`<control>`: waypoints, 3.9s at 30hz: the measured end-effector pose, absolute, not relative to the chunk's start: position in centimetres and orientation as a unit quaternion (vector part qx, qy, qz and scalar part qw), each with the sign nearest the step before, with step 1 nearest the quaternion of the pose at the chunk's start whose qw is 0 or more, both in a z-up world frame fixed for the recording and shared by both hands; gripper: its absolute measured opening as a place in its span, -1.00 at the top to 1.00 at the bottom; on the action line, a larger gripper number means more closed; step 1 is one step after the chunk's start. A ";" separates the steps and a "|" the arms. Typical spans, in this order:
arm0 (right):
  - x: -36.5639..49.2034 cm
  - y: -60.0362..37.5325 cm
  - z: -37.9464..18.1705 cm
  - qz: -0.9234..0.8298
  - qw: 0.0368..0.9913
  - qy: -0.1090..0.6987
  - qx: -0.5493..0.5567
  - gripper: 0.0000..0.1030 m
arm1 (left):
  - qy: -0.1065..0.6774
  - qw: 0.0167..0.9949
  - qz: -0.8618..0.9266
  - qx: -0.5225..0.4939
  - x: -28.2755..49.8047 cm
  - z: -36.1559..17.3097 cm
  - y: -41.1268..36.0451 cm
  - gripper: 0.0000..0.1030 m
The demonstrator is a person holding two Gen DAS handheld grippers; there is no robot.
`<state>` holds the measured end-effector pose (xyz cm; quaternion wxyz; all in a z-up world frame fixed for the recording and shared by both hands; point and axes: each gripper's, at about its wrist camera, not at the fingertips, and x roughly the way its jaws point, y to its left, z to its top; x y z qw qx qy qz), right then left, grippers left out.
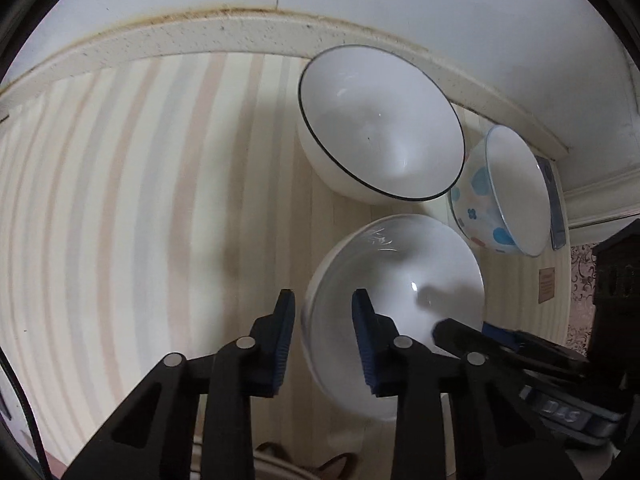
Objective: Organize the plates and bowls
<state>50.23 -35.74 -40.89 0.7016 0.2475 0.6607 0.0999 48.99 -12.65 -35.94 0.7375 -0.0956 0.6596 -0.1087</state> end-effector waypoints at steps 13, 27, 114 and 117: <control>48.8 -34.9 -39.1 0.103 0.727 0.645 0.211 0.60 | 0.633 0.762 -0.124 -0.065 46.9 -33.1 -14.9 0.51; 39.4 -37.1 -36.1 0.096 0.718 0.660 0.198 0.60 | 0.636 0.751 -0.169 -0.055 38.7 -31.0 -18.9 0.51; 46.5 -47.4 -33.9 0.091 0.736 0.582 0.335 0.59 | 0.605 0.771 -0.189 -0.062 46.4 -26.3 -22.8 0.62; 44.1 -47.0 -33.0 0.094 0.736 0.584 0.329 0.59 | 0.604 0.771 -0.194 -0.056 44.3 -25.4 -22.1 0.62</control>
